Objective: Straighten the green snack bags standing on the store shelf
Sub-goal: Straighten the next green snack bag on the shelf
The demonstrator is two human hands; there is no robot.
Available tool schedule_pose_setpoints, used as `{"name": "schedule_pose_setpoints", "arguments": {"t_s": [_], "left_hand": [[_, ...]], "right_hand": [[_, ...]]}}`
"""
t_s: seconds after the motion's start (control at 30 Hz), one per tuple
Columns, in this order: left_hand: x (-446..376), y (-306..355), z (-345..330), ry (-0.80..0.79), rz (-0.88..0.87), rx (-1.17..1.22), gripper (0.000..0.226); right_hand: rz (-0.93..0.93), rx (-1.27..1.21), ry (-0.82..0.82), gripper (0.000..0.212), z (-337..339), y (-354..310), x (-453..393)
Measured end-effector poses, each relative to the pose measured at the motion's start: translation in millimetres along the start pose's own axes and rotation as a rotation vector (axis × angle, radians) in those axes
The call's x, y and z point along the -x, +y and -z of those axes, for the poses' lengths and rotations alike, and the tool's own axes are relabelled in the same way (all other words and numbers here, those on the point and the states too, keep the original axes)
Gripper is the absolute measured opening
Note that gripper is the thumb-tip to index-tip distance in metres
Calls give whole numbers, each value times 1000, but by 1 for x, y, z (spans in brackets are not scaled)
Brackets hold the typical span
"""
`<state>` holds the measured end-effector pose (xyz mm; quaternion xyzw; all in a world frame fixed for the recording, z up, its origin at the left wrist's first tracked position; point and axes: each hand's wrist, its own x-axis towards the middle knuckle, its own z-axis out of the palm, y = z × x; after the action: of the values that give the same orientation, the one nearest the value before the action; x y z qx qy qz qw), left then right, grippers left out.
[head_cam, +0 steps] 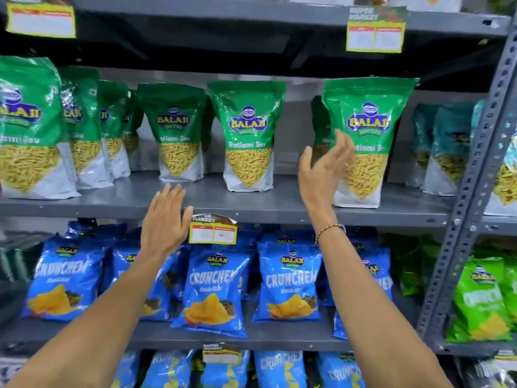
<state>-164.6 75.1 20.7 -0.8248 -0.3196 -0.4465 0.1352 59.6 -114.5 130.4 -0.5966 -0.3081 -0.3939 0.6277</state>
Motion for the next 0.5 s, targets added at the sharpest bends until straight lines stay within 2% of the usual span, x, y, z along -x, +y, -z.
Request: {"name": "schedule_pose_setpoints", "arguments": {"t_s": [0.1, 0.23, 0.33, 0.5], "left_hand": [[1, -24, -2, 6, -51, -36, 58], [1, -37, -7, 67, -112, -20, 54], [1, -40, -13, 119, -128, 14, 50], [1, -40, -25, 225, -119, -10, 52]], "right_hand": [[-19, -72, -275, 65, -40, -16, 15], [-307, -60, -565, 106, -90, -19, 27], [-445, -28, -626, 127, -118, -18, 34], [-533, 4, -603, 145, -149, -21, 42]]}}
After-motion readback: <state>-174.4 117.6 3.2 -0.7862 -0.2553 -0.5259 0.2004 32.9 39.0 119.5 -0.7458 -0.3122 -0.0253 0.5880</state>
